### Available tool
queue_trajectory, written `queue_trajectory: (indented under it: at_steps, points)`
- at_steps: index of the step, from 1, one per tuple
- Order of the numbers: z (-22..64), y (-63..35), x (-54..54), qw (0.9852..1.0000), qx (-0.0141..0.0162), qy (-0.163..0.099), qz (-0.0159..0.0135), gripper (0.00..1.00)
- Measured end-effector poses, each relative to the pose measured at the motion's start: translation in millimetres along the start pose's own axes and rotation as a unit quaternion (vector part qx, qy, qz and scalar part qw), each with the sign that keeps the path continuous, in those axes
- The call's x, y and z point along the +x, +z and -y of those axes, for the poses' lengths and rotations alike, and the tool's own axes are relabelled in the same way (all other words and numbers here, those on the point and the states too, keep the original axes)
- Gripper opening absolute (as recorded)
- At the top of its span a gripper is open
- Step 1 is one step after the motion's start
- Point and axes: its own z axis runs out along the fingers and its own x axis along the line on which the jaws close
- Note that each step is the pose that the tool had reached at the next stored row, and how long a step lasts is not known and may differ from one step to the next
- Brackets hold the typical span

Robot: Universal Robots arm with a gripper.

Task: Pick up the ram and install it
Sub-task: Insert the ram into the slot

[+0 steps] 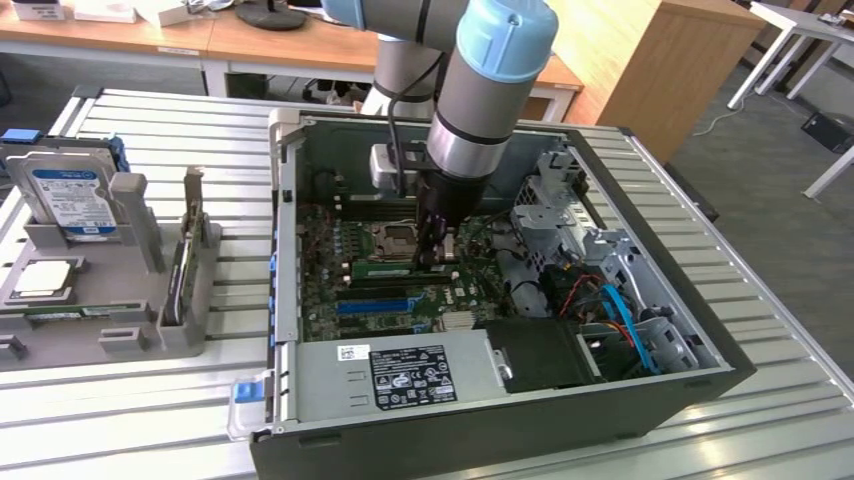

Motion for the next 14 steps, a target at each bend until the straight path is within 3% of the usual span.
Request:
queue_trajectory:
  at_steps: [14]
  points:
    - [0.1,0.0,-0.1,1.0,0.0002,0.004,0.0002,0.12]
